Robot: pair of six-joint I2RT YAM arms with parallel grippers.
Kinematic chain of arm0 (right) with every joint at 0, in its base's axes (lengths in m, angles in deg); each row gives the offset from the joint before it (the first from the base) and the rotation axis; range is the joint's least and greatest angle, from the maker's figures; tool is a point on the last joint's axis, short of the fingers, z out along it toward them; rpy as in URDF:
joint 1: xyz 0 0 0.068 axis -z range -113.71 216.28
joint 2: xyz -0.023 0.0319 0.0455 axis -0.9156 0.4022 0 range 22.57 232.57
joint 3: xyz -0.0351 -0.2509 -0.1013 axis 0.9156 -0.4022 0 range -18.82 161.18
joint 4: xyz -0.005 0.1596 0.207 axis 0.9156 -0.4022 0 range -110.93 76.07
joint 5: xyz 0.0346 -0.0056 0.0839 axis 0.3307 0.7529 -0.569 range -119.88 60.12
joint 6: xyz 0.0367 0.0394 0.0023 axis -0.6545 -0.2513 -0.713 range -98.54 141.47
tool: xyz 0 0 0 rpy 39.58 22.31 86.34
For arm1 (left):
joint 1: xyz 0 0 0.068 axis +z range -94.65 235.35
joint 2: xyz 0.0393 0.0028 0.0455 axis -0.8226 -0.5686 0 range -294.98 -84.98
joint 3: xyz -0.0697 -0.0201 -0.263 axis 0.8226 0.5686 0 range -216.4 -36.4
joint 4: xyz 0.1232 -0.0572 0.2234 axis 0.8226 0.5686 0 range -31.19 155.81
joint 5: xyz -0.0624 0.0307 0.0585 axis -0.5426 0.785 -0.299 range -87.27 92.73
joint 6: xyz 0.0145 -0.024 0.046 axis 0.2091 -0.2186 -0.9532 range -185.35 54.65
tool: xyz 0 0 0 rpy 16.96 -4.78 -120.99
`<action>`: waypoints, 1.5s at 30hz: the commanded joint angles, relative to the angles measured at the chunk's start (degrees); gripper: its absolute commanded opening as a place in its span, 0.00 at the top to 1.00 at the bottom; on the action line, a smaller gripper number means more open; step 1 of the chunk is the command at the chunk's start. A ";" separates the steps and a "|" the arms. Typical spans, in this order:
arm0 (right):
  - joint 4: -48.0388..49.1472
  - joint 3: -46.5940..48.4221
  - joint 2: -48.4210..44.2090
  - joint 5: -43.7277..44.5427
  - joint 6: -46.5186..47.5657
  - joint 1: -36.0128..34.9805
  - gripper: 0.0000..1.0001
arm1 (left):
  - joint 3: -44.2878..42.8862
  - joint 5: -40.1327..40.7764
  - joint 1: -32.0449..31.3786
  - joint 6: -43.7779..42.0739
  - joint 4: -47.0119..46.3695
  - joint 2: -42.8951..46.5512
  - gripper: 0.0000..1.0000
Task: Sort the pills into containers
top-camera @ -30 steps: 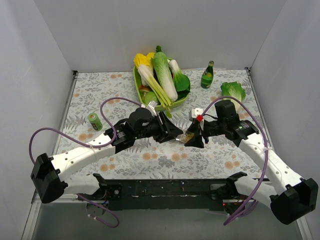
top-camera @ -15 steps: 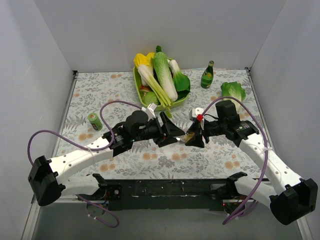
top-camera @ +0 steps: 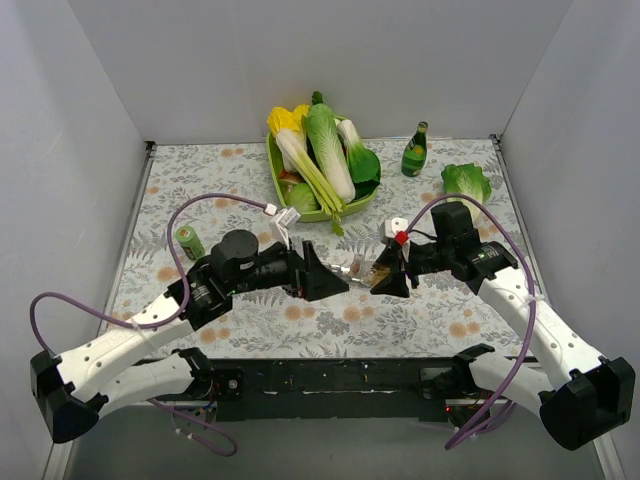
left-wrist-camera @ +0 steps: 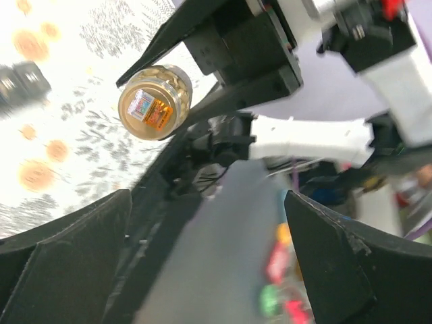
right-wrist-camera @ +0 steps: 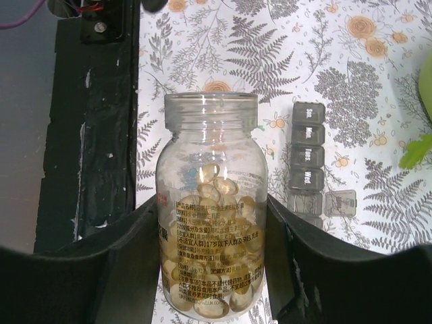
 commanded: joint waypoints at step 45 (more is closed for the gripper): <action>-3.32 -1.09 -0.82 -9.67 6.48 0.05 0.99 | -4.53 -17.10 0.18 -58.97 -11.82 -14.23 0.28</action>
